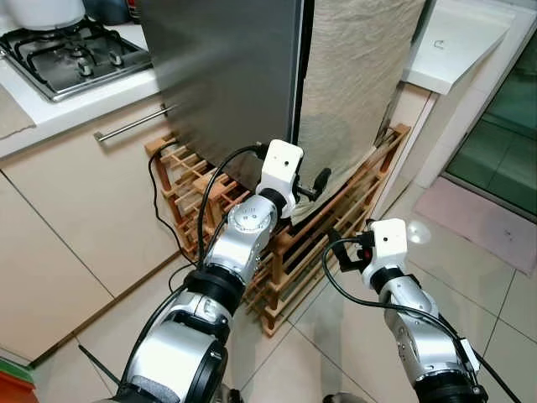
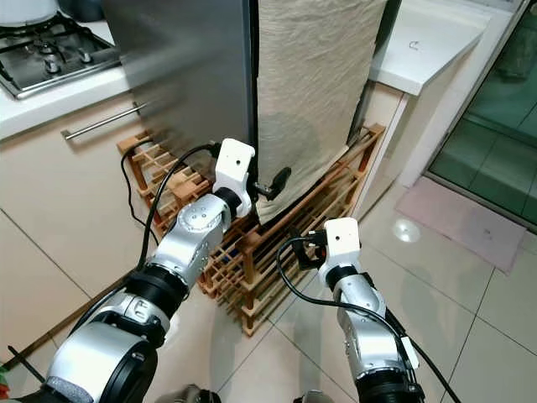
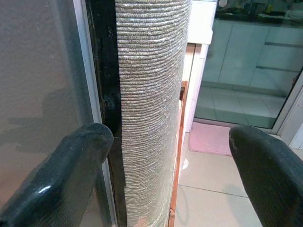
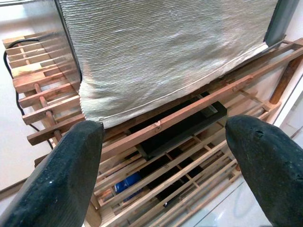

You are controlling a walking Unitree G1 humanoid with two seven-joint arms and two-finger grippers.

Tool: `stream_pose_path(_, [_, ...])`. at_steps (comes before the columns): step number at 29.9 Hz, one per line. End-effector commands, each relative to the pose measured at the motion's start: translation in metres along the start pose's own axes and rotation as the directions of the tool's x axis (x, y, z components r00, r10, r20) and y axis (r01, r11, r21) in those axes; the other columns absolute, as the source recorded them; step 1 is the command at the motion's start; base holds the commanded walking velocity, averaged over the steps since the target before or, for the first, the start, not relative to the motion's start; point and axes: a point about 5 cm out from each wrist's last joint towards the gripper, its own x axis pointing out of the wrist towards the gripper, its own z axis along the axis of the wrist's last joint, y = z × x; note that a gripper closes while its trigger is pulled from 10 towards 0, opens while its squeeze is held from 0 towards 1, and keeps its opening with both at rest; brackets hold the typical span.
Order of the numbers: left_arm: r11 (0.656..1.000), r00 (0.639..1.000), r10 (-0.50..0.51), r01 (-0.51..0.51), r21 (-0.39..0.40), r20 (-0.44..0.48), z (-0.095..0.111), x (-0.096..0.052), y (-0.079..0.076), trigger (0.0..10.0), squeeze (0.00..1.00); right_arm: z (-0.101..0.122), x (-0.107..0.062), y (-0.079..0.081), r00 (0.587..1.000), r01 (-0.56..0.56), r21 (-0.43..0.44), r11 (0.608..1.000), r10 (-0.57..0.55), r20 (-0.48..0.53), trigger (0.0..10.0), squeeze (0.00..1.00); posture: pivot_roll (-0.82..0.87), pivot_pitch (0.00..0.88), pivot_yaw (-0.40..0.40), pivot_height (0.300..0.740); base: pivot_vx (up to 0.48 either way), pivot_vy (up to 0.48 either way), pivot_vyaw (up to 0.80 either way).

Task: Restocking fridge

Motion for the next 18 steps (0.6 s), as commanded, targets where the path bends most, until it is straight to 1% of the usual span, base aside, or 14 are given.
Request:
stream_pose_path(1, [0.999,0.999,-0.038,0.037,0.003,0.035,0.011,0.006,-0.011,10.0,0.00,0.006,0.003,0.001,1.000,-0.011,-0.010,1.000,0.012,0.018,10.0,0.00,-0.10,0.000,0.019,0.730,0.000,0.000,0.00])
stream_pose_path(7, [0.999,0.999,-0.042,0.042,-0.004,0.030,0.009,0.007,-0.011,10.0,0.00,0.006,0.003,0.000,1.000,-0.009,-0.013,1.000,0.009,0.014,10.0,0.00,-0.10,0.000,0.019,0.730,0.000,0.000,0.00])
stream_pose_path(12, [0.999,0.999,-0.053,0.053,0.009,0.005,0.006,0.008,-0.014,10.0,0.00,0.006,0.004,0.001,1.000,-0.013,-0.012,1.000,0.013,0.012,10.0,0.00,-0.09,0.000,0.018,0.730,0.000,0.000,0.00])
stream_pose_path(14, [0.995,0.996,-0.093,0.093,0.022,-0.009,0.005,0.009,-0.019,10.0,0.00,0.006,0.005,0.002,1.000,-0.019,-0.010,1.000,0.019,0.012,10.0,0.00,-0.09,0.000,0.016,0.730,0.000,0.000,0.00])
stream_pose_path(16, [0.984,0.984,-0.176,0.176,0.026,0.007,0.008,0.010,-0.030,10.0,0.00,0.006,0.005,0.002,1.000,-0.021,-0.010,1.000,0.021,0.012,10.0,0.00,-0.09,0.000,0.015,0.730,0.000,0.000,0.00])
stream_pose_path(18, [0.963,0.963,-0.267,0.267,0.040,0.015,0.010,0.010,-0.042,10.0,0.00,0.006,0.005,0.002,1.000,-0.022,-0.010,1.000,0.022,0.011,10.0,0.00,-0.09,0.000,0.013,0.730,0.000,0.000,0.00])
